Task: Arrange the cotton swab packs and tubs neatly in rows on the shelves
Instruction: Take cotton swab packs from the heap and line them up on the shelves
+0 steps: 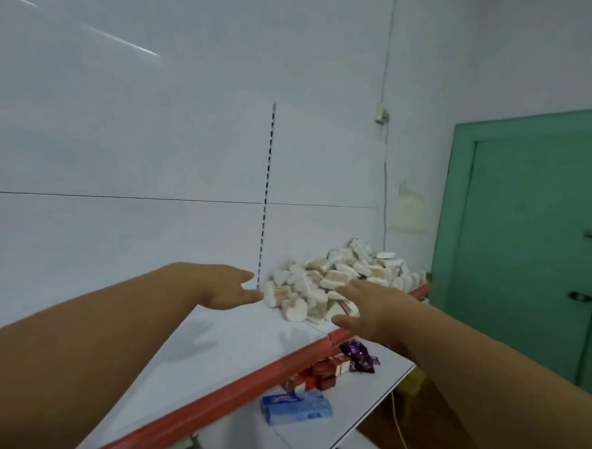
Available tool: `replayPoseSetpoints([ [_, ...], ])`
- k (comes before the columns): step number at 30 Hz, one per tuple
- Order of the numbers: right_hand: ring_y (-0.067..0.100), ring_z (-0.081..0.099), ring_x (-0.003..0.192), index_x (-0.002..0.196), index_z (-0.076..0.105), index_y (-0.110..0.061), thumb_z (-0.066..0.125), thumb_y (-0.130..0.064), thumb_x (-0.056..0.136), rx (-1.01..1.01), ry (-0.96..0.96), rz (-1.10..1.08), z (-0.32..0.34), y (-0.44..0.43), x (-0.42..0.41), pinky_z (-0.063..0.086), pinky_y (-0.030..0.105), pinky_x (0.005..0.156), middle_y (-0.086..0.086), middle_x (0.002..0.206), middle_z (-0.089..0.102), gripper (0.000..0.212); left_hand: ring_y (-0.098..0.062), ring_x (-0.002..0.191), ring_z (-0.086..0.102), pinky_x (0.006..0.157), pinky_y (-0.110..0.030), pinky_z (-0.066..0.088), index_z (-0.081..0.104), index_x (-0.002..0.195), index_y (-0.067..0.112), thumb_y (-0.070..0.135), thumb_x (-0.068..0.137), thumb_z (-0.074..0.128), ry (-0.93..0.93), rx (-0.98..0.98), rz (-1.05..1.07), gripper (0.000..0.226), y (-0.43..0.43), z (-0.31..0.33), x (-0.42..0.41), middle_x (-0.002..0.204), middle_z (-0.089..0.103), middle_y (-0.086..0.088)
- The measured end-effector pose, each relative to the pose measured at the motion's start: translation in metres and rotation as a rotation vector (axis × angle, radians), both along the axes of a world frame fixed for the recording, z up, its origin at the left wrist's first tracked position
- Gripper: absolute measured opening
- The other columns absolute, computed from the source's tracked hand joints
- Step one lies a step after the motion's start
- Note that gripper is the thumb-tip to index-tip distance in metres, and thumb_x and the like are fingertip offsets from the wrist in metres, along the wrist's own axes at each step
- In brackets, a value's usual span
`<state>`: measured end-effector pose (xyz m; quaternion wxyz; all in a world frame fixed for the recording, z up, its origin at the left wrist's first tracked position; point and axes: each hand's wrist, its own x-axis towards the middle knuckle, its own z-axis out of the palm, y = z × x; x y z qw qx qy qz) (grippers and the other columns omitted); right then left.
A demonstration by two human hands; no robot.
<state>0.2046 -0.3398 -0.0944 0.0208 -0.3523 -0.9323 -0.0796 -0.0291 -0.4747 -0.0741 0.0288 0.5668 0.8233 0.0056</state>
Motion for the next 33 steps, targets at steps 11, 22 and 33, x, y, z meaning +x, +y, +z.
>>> replayPoseSetpoints([
  [11, 0.023, 0.044, 0.129, 0.143, 0.036, -0.031, 0.051, -0.053, 0.09, -0.045, -0.01, -0.197, -0.013, 0.159, 0.007, 0.037, 0.043, 0.108, -0.001, 0.146, 0.042, 0.06, -0.019, 0.138, 0.036, 0.11, -0.031, 0.029, 0.032, 0.148, 0.024, 0.051, 0.098, 0.041, 0.001, -0.021, -0.222, 0.058, 0.213, -0.029, -0.031, 0.154, 0.035, 0.0],
  [22, 0.018, 0.039, 0.134, 0.144, 0.035, -0.035, 0.053, -0.046, 0.093, -0.019, 0.142, -0.132, -0.009, 0.332, -0.041, 0.034, 0.036, 0.109, -0.005, 0.151, 0.037, 0.055, -0.012, 0.121, 0.049, 0.094, -0.021, 0.036, 0.052, 0.134, 0.024, 0.032, 0.09, 0.062, -0.051, 0.182, -0.26, 0.047, 0.393, -0.026, -0.082, 0.136, 0.052, 0.004],
  [33, 0.016, 0.047, 0.121, 0.138, 0.042, -0.029, 0.066, -0.047, 0.082, -0.099, 0.092, 0.218, -0.03, 0.458, -0.091, 0.041, 0.032, 0.099, -0.005, 0.137, 0.049, 0.063, -0.015, 0.125, 0.045, 0.103, -0.026, 0.036, 0.037, 0.145, 0.028, 0.021, 0.079, 0.071, 0.044, -0.117, -0.206, 0.074, 0.472, -0.042, -0.071, 0.142, 0.046, 0.004],
])
